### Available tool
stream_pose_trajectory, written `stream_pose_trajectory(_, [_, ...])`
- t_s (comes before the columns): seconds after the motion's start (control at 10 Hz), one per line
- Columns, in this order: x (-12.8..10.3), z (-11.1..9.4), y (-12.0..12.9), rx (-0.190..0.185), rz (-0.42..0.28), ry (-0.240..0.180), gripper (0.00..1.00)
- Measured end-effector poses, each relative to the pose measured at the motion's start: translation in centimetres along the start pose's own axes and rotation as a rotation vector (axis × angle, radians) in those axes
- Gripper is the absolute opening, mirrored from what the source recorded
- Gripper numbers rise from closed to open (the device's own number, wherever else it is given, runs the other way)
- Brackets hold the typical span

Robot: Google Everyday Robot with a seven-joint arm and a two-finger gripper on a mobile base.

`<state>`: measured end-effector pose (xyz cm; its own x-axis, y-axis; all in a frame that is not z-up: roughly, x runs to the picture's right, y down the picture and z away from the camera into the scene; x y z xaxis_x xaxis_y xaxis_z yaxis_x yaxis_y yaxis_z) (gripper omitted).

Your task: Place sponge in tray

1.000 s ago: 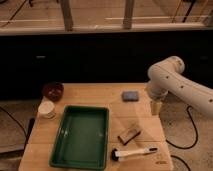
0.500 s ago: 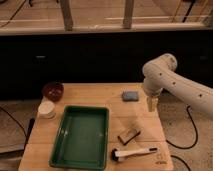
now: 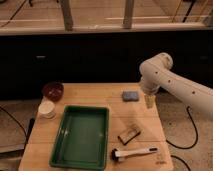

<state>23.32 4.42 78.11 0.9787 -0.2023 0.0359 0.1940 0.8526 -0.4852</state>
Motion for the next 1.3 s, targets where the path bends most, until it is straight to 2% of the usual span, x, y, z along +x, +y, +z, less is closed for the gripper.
stream_pose_trajectory(0.4, [-0.1, 1.5, -1.5, 0.006, -0.053, -0.012, 0.8])
stream_pose_trajectory(0.7, [-0.3, 3.0, -1.6, 0.002, -0.078, -0.03, 0.8])
stream_pose_trajectory(1.3, [-0.9, 4.6, -2.1, -0.002, -0.141, -0.06, 0.8])
